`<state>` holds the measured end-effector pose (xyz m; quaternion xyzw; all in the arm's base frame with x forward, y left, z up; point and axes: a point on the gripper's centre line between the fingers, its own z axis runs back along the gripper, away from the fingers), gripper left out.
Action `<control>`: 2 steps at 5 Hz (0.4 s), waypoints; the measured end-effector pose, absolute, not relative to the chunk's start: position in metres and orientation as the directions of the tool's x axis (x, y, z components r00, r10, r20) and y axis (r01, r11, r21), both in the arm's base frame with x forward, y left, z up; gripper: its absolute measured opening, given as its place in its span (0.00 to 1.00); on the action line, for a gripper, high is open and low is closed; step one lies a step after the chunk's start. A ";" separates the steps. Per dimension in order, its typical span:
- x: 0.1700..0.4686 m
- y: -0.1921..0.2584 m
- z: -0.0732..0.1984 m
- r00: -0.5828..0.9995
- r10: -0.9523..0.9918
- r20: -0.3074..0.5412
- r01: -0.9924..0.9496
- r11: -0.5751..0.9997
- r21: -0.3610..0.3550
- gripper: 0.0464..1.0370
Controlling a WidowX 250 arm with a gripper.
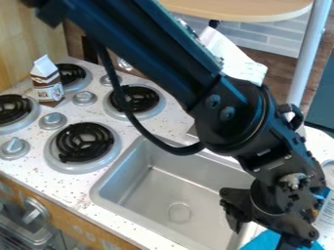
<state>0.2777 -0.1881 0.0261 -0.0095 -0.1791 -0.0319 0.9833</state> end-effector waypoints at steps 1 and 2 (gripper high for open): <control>0.274 -0.186 0.015 0.944 -0.062 0.323 0.062 0.998 0.009 0.96; 0.278 -0.195 0.005 0.953 -0.093 0.288 0.096 0.995 0.004 0.96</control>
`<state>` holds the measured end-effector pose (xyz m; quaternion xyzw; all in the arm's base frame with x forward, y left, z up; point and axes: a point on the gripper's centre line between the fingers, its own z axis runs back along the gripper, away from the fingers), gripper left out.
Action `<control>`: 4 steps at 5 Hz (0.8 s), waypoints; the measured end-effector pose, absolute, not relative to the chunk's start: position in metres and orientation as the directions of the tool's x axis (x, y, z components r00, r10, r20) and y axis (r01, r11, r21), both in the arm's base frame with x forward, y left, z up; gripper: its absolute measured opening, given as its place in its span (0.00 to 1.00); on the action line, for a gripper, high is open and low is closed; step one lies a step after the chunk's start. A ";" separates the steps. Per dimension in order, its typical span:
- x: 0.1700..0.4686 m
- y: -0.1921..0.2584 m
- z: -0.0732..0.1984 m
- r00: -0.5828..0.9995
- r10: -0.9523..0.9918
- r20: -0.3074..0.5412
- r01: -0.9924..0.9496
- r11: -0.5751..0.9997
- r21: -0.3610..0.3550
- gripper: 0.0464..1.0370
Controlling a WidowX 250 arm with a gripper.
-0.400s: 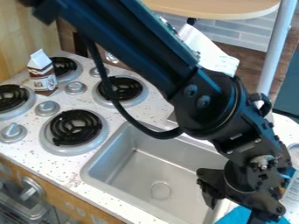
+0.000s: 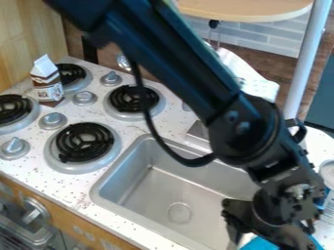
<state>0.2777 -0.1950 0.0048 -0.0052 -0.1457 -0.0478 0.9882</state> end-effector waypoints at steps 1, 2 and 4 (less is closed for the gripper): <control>0.283 -0.202 -0.008 0.959 -0.108 0.263 0.109 0.994 0.009 0.96; 0.288 -0.208 -0.019 0.960 -0.115 0.254 0.118 0.993 0.005 0.96; 0.298 -0.216 -0.029 0.961 -0.095 0.259 0.100 0.995 -0.003 0.96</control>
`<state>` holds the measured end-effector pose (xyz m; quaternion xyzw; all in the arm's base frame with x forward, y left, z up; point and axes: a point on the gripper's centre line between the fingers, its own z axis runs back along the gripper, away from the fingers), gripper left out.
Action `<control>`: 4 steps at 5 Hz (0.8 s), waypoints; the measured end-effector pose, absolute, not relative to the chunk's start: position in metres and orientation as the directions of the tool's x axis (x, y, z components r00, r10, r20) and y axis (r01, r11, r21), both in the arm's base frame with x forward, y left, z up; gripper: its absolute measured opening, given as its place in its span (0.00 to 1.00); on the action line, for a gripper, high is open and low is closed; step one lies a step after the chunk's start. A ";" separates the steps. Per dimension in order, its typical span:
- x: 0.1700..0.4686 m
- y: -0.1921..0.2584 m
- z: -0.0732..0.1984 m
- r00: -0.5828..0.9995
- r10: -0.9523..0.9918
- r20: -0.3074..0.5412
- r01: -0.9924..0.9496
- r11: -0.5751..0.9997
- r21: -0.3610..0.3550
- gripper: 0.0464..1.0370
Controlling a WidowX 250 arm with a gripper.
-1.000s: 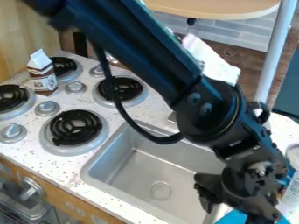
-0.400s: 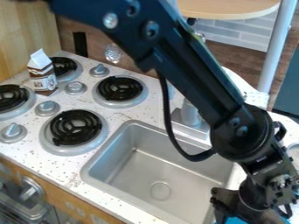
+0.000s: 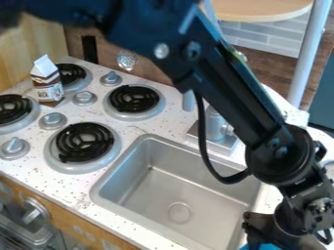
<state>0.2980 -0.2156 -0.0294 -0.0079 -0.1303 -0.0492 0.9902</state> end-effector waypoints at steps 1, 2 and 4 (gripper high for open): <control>0.302 -0.221 -0.031 0.961 -0.085 0.262 0.091 0.996 -0.009 0.96; 0.311 -0.230 -0.036 0.963 -0.079 0.257 0.084 0.996 -0.011 0.96; 0.319 -0.258 -0.034 0.960 -0.100 0.263 0.113 0.993 -0.035 0.96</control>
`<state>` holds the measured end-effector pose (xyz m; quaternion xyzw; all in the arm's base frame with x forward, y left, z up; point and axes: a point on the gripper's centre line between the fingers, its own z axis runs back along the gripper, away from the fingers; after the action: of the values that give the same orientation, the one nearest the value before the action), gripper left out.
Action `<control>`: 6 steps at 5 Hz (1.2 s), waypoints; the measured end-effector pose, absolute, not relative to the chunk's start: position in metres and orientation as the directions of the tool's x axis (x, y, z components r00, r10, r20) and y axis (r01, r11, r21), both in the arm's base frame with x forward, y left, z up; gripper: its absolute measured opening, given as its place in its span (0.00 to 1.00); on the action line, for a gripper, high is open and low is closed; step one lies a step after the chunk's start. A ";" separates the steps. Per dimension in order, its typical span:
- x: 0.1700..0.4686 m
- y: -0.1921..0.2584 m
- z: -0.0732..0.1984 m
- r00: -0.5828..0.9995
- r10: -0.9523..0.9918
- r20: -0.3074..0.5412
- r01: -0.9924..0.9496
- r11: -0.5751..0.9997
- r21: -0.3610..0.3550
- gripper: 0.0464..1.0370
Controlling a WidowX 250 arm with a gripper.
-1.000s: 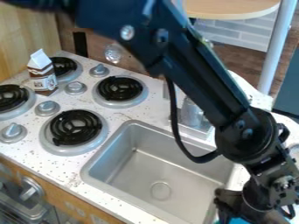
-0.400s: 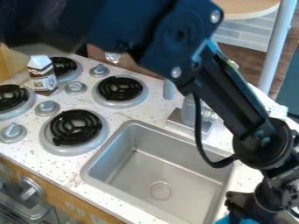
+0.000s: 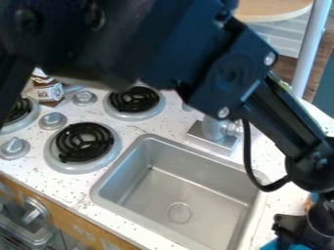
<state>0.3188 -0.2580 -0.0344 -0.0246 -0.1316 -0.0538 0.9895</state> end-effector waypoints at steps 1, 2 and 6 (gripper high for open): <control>0.319 -0.276 -0.034 0.957 -0.122 0.263 0.140 0.989 -0.048 0.96; 0.321 -0.291 -0.034 0.953 -0.148 0.264 0.169 0.984 -0.057 0.96; 0.288 -0.251 -0.038 0.952 -0.130 0.278 0.137 0.991 -0.005 0.96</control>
<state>0.2885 -0.2510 -0.0381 -0.0122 -0.1398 -0.0674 0.9878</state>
